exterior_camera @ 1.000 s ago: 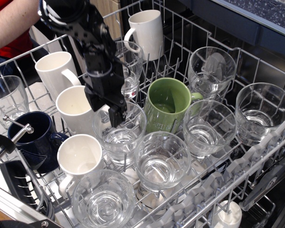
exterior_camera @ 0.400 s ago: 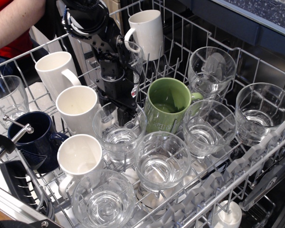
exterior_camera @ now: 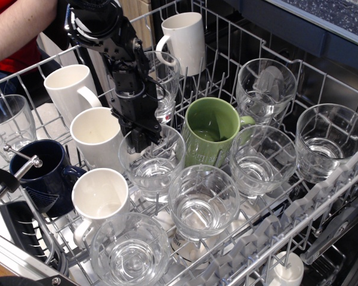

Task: Pick up any cup

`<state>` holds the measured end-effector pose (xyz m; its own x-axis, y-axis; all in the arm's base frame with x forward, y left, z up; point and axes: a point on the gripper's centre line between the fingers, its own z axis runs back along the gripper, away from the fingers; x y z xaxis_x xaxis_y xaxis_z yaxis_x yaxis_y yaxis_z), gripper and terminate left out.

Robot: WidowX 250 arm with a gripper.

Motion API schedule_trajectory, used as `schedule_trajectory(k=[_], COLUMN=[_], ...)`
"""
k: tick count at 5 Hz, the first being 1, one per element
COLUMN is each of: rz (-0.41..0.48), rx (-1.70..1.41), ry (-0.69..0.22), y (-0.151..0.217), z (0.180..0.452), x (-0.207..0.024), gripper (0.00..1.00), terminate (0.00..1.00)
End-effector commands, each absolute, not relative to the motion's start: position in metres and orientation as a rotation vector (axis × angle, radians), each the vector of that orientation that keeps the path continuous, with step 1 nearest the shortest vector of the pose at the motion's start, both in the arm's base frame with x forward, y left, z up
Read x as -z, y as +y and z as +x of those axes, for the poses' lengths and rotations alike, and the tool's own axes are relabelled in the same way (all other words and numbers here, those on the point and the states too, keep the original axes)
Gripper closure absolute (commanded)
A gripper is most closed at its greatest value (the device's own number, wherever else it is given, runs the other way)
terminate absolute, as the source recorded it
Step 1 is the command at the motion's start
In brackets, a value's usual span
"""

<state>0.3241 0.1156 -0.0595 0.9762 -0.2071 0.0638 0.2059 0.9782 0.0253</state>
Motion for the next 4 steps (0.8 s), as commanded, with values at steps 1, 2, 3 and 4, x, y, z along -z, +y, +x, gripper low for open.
schedule_trajectory(k=[1,2,3,4], rz=[-0.011,-0.059,-0.097,-0.119], rx=[0.229,0.256,0.278,0.307], ry=[-0.092,-0.073,-0.065,-0.079], y=[0.122,0.112,0.113,0.114], z=[0.344,0.329,0.329,0.331], x=[0.011,-0.002,-0.028,-0.066], gripper=[1.0,1.0,1.0,1.0], terminate=[0.0,0.0,0.0,0.0])
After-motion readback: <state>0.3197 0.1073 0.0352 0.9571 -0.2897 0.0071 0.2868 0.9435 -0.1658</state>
